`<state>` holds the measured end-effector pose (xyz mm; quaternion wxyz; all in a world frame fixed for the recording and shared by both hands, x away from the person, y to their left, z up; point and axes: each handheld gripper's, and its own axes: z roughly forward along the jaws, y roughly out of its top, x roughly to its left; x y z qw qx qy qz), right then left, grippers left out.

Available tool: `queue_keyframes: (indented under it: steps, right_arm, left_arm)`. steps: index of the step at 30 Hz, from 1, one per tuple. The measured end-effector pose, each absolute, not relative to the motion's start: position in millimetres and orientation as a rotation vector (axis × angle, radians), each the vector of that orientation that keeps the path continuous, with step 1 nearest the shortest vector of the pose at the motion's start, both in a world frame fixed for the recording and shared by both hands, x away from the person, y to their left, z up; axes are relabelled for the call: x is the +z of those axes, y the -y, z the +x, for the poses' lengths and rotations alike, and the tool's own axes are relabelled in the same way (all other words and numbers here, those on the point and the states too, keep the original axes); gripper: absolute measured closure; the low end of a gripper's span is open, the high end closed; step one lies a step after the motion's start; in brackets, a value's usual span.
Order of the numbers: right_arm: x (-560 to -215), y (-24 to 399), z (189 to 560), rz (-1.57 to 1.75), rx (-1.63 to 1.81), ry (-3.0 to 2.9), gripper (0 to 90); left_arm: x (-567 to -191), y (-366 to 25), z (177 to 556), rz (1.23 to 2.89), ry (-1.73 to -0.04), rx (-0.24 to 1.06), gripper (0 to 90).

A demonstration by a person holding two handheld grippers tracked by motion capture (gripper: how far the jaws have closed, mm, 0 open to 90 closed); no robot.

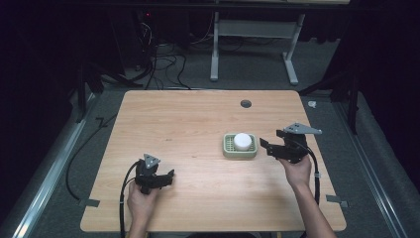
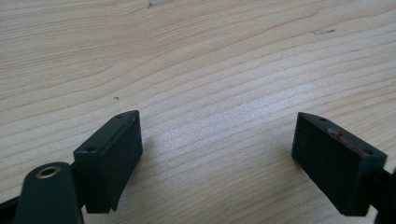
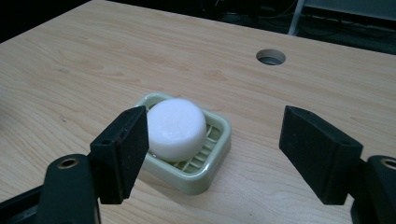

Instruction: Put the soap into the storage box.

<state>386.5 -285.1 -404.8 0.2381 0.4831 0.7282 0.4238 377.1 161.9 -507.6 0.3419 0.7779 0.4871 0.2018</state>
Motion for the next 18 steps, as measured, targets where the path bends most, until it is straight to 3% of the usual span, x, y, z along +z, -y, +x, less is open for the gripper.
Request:
queue_keyframes:
  steps: [18]
  right_arm:
    - [-402.6, 299.8, 371.4, 1.331, 1.180, -1.951, 25.6]
  left_arm:
    - [-507.6, -161.9, 377.1, 2.023, -1.266, 0.525, 16.6]
